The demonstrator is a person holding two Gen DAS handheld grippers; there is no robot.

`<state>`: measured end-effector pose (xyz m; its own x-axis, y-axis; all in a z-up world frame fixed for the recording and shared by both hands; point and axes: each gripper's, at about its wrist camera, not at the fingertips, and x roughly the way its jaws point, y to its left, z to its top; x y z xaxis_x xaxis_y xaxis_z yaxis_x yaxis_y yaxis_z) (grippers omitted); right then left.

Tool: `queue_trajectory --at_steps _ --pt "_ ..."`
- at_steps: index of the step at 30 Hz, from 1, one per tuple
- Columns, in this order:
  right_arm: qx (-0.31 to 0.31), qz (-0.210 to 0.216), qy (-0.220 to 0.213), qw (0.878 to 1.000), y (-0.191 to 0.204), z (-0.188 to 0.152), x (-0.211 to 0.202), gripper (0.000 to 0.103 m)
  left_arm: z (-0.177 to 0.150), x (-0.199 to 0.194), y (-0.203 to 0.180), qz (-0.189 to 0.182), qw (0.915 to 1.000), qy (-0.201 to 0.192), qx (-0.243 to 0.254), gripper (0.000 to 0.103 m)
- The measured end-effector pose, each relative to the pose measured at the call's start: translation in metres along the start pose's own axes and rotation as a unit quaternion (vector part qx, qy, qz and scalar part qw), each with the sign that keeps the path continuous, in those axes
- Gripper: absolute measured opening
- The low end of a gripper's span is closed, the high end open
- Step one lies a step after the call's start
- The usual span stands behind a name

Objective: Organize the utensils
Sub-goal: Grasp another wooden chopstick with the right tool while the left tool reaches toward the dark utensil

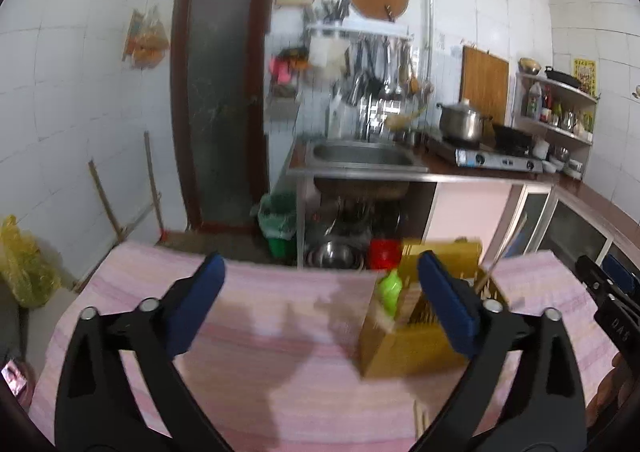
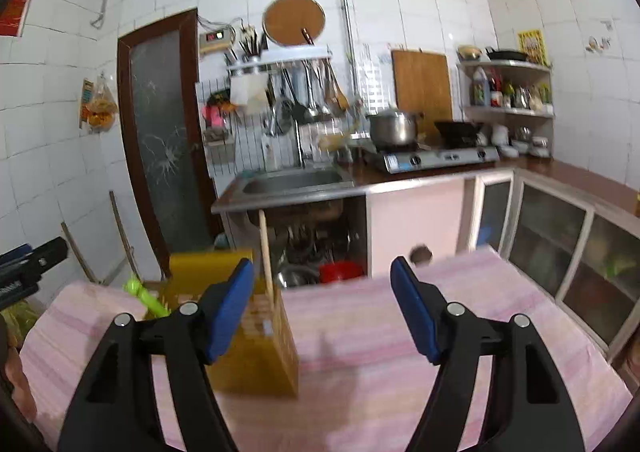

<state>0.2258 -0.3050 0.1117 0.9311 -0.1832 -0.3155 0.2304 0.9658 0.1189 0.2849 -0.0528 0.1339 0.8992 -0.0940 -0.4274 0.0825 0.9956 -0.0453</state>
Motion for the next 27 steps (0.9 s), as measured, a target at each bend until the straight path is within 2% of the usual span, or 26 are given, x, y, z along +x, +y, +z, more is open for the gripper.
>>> queue_trajectory --at_steps 8,13,21,24,27 --pt "-0.020 -0.019 0.045 0.999 0.003 -0.052 -0.031 0.077 -0.053 -0.026 0.030 0.014 0.9988 0.045 0.012 0.098" --pt "-0.026 -0.025 0.055 0.998 0.014 -0.078 -0.039 0.081 -0.086 -0.030 0.037 0.013 0.9977 0.066 0.011 0.098" --pt "-0.033 -0.020 0.097 0.994 0.025 -0.125 -0.024 0.081 -0.134 -0.026 0.040 0.016 0.9949 0.096 0.027 0.098" --pt "-0.038 -0.020 0.117 0.992 0.028 -0.135 -0.015 0.081 -0.151 -0.019 0.044 0.020 0.9942 0.105 0.012 0.098" --pt "-0.054 -0.025 0.131 0.990 0.033 -0.145 -0.008 0.081 -0.166 -0.008 0.043 0.007 0.9906 0.137 0.002 0.098"
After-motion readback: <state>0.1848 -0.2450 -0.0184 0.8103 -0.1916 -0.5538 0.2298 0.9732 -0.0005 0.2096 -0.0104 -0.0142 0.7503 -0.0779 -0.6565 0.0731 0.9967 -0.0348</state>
